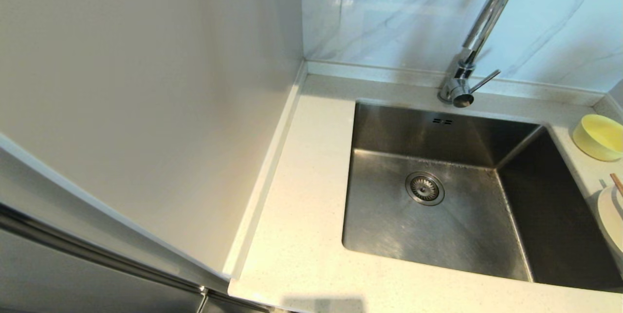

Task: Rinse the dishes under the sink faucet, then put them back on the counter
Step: Turn on the faucet

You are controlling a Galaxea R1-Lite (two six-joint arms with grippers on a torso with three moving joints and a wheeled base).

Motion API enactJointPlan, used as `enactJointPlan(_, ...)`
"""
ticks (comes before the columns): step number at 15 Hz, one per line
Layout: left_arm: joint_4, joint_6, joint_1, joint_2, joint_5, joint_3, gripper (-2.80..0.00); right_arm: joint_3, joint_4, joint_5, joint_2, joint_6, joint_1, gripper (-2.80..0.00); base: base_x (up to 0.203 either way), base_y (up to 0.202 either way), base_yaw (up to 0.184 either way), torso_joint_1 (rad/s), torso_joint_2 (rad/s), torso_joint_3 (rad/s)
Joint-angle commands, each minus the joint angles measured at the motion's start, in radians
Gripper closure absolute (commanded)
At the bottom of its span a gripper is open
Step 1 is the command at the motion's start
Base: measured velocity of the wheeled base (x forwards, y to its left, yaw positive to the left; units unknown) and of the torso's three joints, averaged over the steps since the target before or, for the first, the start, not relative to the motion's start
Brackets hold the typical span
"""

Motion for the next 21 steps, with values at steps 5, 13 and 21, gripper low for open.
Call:
enactJointPlan(5,0.0,0.0,0.0,0.0,0.0,0.0,0.0,0.008,0.0,0.0,0.002,-0.001,0.002,0.0,0.0,0.0,0.0,0.0,0.0,0.0)
enactJointPlan(13,0.0,0.0,0.0,0.0,0.0,0.0,0.0,-0.057,0.042,0.037,0.011,-0.038,0.002,0.0,0.0,0.0,0.0,0.0,0.0,0.0)
enactJointPlan(21,0.0,0.0,0.0,0.0,0.0,0.0,0.0,-0.665,0.001,0.198,0.833,0.25,0.001,0.0,0.0,0.0,0.0,0.0,0.0,0.0)
